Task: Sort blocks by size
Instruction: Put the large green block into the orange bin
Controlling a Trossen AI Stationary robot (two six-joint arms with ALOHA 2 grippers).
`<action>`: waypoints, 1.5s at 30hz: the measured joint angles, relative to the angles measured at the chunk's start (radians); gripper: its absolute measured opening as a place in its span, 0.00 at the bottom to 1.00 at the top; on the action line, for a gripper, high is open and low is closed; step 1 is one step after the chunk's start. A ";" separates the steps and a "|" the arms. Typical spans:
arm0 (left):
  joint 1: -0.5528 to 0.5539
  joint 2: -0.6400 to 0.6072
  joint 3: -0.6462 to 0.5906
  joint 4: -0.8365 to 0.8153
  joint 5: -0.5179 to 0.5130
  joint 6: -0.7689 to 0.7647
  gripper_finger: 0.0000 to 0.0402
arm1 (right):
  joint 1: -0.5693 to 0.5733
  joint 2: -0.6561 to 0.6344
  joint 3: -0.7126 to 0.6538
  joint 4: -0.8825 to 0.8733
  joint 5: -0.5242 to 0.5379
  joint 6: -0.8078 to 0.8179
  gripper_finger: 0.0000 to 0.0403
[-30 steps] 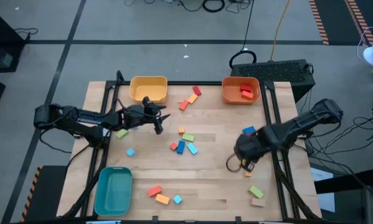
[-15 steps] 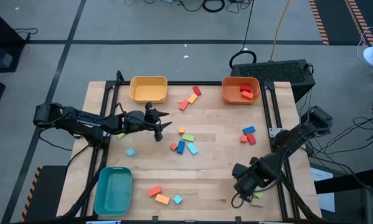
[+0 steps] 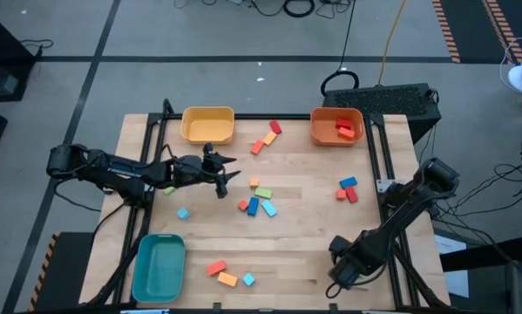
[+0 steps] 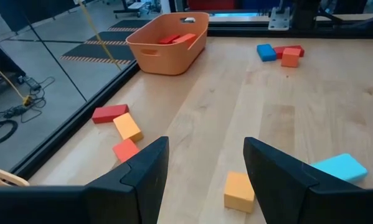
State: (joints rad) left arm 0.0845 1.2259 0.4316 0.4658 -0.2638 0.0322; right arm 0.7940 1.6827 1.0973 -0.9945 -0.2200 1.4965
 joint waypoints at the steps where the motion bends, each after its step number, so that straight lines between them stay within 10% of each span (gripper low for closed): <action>1: 0.000 0.000 0.000 -0.002 0.000 0.000 0.52 | 0.000 0.009 0.000 0.000 -0.013 0.000 0.58; 12: 0.000 0.000 0.000 -0.004 0.000 -0.001 0.52 | 0.000 0.084 0.000 0.001 -0.041 -0.098 0.69; 33: 0.000 0.000 0.000 -0.038 0.001 -0.029 0.52 | -0.055 0.100 0.000 0.001 -0.068 -0.155 0.30; 45: 0.000 0.000 0.000 -0.038 0.001 -0.048 0.52 | -0.053 0.098 0.000 -0.015 -0.124 -0.004 0.54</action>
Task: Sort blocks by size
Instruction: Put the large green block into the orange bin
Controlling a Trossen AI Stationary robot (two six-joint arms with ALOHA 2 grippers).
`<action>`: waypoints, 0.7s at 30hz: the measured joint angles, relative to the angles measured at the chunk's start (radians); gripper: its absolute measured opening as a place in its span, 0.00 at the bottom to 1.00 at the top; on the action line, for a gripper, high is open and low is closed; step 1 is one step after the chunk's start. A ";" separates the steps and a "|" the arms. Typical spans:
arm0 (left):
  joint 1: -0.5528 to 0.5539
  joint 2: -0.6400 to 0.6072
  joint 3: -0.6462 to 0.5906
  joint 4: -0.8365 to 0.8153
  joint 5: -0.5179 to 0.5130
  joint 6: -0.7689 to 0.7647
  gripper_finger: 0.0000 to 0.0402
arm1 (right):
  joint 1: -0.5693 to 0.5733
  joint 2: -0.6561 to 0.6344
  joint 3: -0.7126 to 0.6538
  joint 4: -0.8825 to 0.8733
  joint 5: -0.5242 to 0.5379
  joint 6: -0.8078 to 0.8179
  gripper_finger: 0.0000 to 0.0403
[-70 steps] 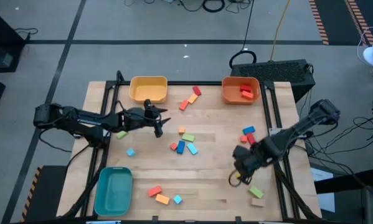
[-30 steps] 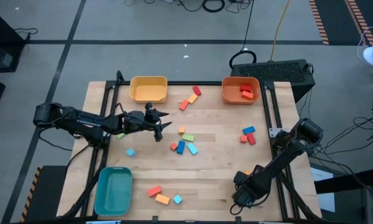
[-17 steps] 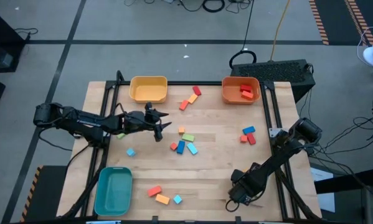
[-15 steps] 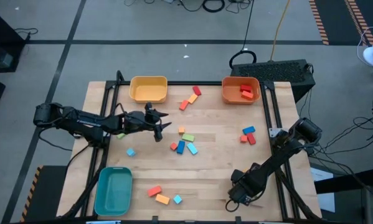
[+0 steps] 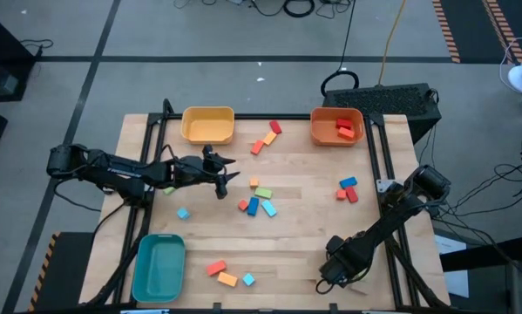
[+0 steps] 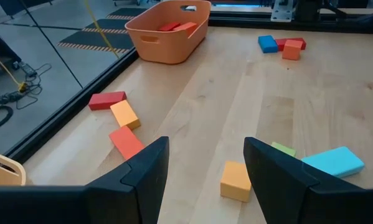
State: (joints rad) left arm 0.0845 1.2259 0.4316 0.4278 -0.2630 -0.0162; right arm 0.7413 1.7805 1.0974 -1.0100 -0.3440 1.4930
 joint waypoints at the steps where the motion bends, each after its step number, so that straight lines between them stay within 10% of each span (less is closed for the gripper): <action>1: 0.000 0.000 0.000 0.000 0.000 0.000 0.52 | 0.004 0.000 0.000 0.001 -0.011 0.012 0.57; 9: 0.000 0.000 0.000 -0.004 0.000 0.000 0.52 | 0.053 0.000 0.000 0.050 -0.021 0.103 0.66; 21: 0.000 0.000 0.000 -0.012 0.001 -0.003 0.52 | 0.058 0.010 -0.004 0.061 0.031 0.130 0.45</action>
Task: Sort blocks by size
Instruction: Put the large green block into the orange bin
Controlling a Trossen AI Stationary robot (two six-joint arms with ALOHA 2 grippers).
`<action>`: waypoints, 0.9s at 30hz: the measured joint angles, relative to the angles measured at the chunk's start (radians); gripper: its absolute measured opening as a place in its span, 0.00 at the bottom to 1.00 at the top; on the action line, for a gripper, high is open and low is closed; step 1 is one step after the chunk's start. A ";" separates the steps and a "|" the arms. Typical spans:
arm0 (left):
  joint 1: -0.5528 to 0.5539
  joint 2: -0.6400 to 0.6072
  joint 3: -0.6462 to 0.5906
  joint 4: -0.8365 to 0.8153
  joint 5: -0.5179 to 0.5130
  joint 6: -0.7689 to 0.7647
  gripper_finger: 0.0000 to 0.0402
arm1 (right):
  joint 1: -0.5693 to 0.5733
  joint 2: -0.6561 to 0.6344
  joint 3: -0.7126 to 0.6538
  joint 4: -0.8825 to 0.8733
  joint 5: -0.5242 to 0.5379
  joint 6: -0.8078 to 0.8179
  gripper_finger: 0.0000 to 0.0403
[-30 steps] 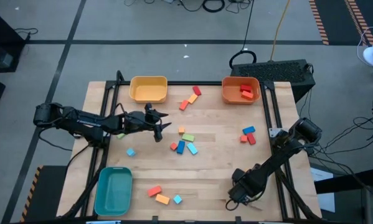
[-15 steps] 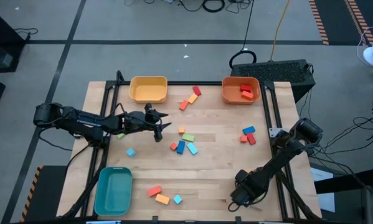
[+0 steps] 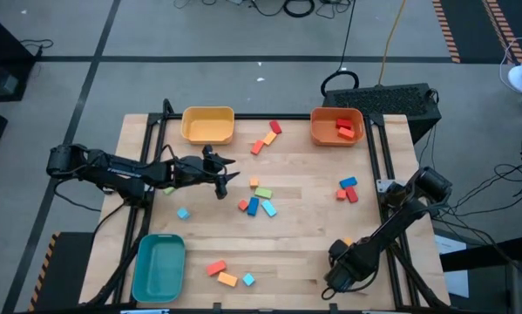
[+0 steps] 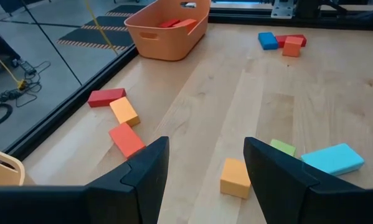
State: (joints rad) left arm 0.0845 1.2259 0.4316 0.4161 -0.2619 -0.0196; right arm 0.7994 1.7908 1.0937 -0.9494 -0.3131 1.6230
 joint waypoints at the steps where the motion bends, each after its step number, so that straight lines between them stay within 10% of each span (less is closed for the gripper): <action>1: 0.000 0.000 0.000 0.000 0.000 0.000 0.52 | 0.000 0.002 -0.005 0.001 -0.001 0.000 0.43; 27: 0.000 0.000 0.000 -0.007 0.000 0.001 0.52 | -0.257 -0.017 -0.054 -0.092 0.085 -0.613 0.30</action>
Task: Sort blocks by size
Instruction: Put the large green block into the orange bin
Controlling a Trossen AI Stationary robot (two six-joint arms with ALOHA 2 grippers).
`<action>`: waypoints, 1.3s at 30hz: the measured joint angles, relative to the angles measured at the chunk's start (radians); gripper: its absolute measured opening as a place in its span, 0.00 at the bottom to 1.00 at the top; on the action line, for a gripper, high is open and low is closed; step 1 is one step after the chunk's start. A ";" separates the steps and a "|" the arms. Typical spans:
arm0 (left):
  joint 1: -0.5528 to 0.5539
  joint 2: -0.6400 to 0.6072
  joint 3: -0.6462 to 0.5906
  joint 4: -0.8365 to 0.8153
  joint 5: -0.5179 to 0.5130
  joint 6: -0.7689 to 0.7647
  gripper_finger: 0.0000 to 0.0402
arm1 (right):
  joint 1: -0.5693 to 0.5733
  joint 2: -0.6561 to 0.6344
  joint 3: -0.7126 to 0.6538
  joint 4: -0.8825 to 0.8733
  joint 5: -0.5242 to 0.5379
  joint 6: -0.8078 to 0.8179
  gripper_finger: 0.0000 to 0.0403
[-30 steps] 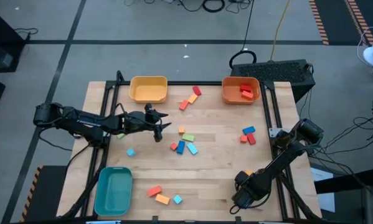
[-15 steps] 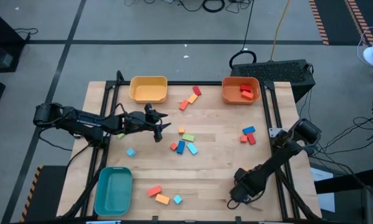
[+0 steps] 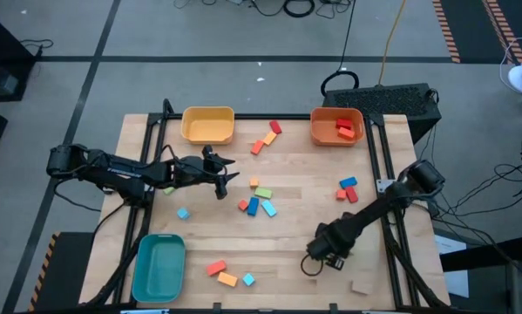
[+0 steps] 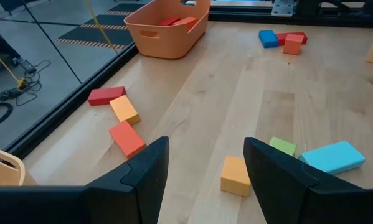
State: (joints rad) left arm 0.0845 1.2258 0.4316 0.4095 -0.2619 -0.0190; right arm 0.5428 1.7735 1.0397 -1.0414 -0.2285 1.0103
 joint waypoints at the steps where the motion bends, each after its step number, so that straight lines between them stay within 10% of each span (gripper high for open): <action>1: 0.000 0.000 0.000 0.000 0.000 0.000 0.52 | -0.014 -0.006 0.000 -0.003 0.010 -0.022 0.31; 39: 0.000 0.000 0.000 -0.001 0.000 0.005 0.52 | -0.737 -0.216 0.000 -0.050 0.767 -0.854 0.31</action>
State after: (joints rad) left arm 0.0845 1.2259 0.4316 0.4088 -0.2619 -0.0139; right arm -0.1942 1.5574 1.0397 -1.0912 0.5388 0.1559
